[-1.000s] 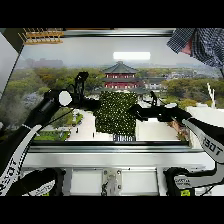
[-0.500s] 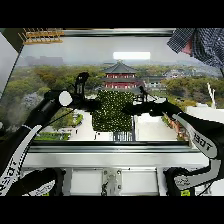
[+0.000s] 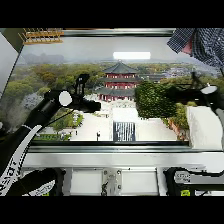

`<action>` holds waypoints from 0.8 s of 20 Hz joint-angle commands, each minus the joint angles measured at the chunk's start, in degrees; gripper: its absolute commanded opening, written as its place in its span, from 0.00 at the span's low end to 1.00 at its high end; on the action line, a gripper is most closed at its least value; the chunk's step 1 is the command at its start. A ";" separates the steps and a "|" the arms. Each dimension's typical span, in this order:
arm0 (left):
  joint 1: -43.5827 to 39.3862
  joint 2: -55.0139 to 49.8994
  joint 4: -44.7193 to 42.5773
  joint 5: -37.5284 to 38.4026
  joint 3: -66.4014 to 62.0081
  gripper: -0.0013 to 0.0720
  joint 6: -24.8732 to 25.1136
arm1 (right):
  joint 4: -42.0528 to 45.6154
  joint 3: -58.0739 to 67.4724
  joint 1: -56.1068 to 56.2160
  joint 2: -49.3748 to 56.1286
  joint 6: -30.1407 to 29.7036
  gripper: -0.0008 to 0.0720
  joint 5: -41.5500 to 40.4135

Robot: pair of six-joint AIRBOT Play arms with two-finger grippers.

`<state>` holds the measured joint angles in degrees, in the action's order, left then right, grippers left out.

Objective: Fold the clothes and pants, and hang the long-sleeved shirts on hangers.

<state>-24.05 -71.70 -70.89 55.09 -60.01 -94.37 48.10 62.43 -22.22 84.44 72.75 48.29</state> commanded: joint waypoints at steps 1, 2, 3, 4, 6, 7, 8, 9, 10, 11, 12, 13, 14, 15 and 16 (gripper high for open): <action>-0.02 0.04 0.02 0.44 0.00 0.02 0.04 | 2.29 2.19 -13.64 -2.93 1.25 0.02 0.66; -0.02 0.04 0.02 0.42 0.00 0.02 0.04 | 2.29 2.29 -16.37 -3.80 1.27 0.02 0.66; -0.02 0.04 0.02 0.39 0.00 0.02 0.04 | 2.29 2.29 -18.93 -4.76 1.27 0.02 0.85; -0.02 0.04 0.02 0.42 0.00 0.02 0.04 | 2.29 2.29 -21.05 -5.66 1.27 0.02 1.46; -0.02 0.02 0.00 0.37 0.00 0.02 0.04 | 2.29 2.29 -23.87 -7.17 1.27 0.02 3.34; -0.02 0.04 0.00 0.37 0.00 0.02 0.04 | 2.29 2.29 -24.83 -8.00 1.27 0.02 4.70; -0.02 0.02 0.00 0.37 0.00 0.02 0.04 | 2.32 2.29 -25.44 -8.94 1.27 0.02 5.95; -0.02 0.04 -0.02 0.39 0.00 0.02 0.07 | 2.56 2.29 -25.66 -10.03 1.27 0.02 7.13; -0.02 0.02 -0.02 0.39 0.00 0.02 0.07 | 4.22 2.29 -25.68 -11.45 1.95 0.02 8.17; -0.02 0.04 0.00 0.42 0.00 0.02 0.07 | 7.52 2.29 -25.51 -12.94 3.41 0.02 9.20; -0.02 0.04 -0.02 0.44 0.00 0.02 0.07 | 11.96 2.27 -25.46 -14.56 5.68 0.02 10.78; -0.02 0.04 -0.02 0.42 0.00 0.02 0.07 | 16.11 2.27 -25.49 -15.98 8.02 0.02 12.74; -0.02 0.02 -0.02 0.33 0.00 0.02 0.07 | 21.27 2.23 -25.49 -17.49 10.49 0.02 15.19; -0.02 0.02 -0.02 0.31 0.00 0.02 0.09 | 25.92 1.99 -25.49 -18.73 12.37 0.02 17.49; -0.02 0.02 -0.07 0.33 0.00 0.02 0.09 | 30.14 1.44 -25.49 -19.93 13.51 0.02 19.85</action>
<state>-24.05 -71.68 -70.89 55.48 -60.01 -94.21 65.25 64.45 -47.44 68.01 80.97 61.52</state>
